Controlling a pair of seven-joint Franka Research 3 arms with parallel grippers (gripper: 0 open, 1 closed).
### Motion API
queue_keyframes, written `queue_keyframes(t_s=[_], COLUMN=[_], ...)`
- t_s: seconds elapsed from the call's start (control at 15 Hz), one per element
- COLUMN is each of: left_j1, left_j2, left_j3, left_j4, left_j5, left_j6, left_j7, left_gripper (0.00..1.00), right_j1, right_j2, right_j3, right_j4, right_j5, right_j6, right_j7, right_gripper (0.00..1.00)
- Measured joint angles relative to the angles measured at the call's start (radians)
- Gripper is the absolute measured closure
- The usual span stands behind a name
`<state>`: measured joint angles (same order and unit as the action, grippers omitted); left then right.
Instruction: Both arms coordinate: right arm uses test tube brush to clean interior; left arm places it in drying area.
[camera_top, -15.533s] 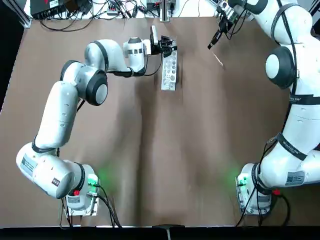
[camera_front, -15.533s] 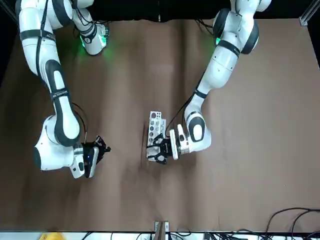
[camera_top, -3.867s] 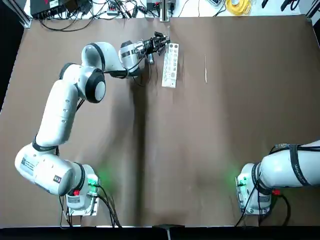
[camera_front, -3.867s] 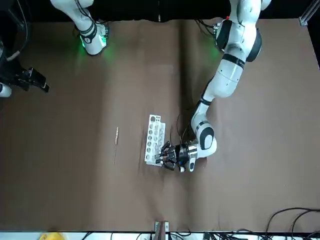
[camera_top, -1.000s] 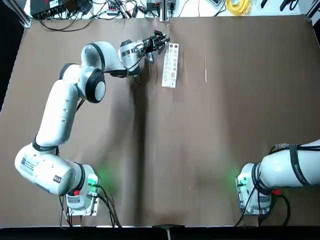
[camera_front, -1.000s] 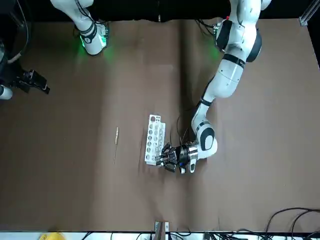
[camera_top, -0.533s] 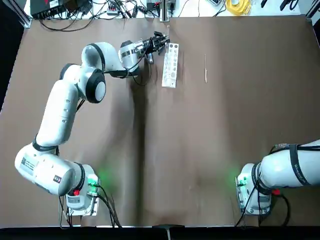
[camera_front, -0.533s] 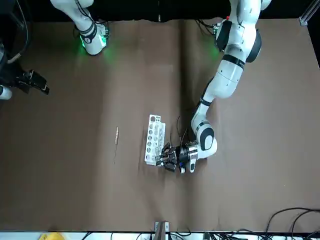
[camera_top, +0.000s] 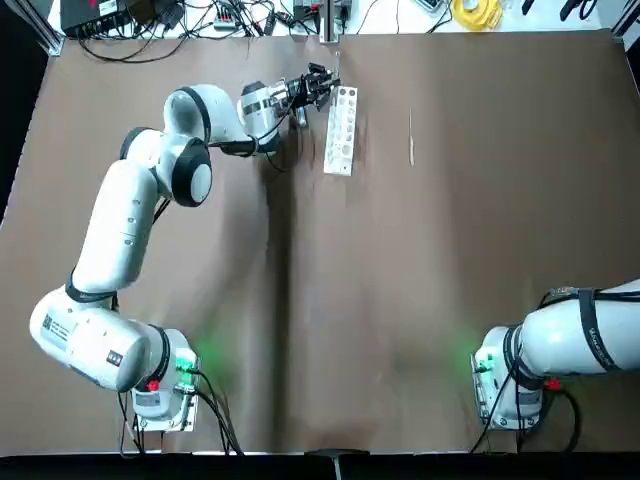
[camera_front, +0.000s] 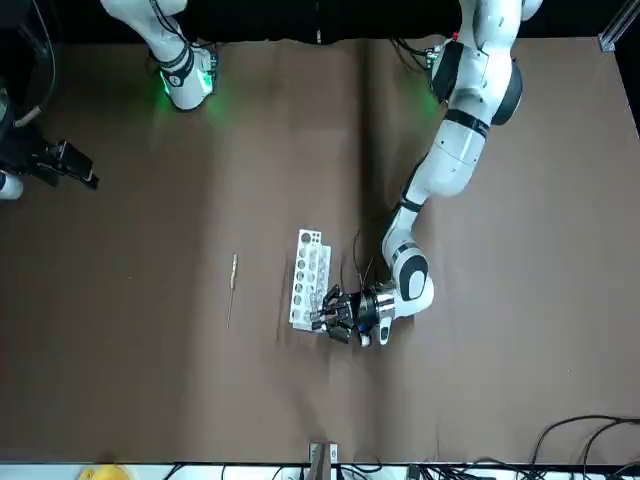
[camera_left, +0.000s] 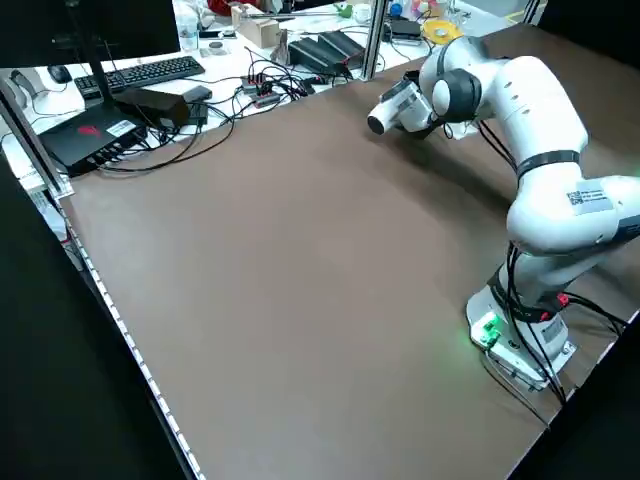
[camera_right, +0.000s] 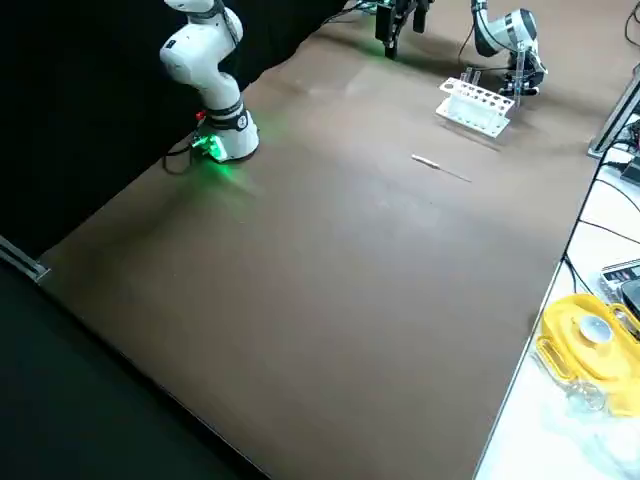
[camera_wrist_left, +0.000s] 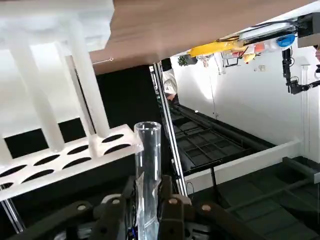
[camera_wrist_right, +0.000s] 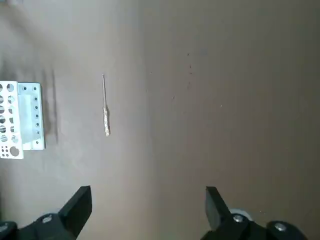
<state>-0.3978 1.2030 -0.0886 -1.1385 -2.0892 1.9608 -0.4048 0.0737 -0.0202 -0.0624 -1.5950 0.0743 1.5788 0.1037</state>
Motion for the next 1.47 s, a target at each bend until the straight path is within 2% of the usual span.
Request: queue_keyframes(t_s=[1.47], left_j1=[0.002], left_j2=[-0.013], left_j3=[0.020], left_j4=[0.032], left_j5=[0.006], left_j6=[0.000], left_j7=[-0.090], left_gripper=[0.77], right_j1=[-0.001], right_j2=[0.000], right_j3=[-0.001], right_j4=[0.000], right_j5=[0.000], right_j6=[0.001], right_j7=[0.000], right_gripper=[0.00])
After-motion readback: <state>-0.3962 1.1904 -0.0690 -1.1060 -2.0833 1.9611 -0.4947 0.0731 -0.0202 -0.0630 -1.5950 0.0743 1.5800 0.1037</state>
